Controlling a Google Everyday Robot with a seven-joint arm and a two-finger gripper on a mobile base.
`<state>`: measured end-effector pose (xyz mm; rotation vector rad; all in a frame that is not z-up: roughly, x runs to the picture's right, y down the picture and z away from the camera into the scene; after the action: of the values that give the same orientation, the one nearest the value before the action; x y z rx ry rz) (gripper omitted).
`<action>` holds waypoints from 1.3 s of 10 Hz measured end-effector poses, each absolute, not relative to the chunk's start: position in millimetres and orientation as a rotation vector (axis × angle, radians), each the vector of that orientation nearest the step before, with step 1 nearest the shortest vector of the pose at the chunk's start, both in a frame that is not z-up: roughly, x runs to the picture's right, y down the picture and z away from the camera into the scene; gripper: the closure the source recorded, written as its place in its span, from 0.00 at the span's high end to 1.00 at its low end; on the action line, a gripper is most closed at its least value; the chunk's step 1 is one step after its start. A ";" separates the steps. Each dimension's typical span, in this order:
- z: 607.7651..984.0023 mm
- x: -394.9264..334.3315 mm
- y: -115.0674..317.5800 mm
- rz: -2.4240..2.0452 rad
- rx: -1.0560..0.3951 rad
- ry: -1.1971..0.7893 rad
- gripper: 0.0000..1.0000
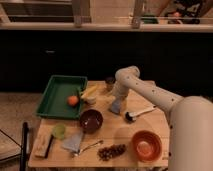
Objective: Place sponge in purple bowl
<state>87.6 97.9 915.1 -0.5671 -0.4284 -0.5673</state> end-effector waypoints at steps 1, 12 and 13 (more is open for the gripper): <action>914.8 89.1 100.8 -0.561 -0.571 -0.455 0.80; 937.1 87.7 115.2 -0.507 -0.622 -0.542 0.73; 938.0 88.5 116.0 -0.506 -0.625 -0.540 0.64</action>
<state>88.5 116.0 938.0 -0.6249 -0.5404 -0.5060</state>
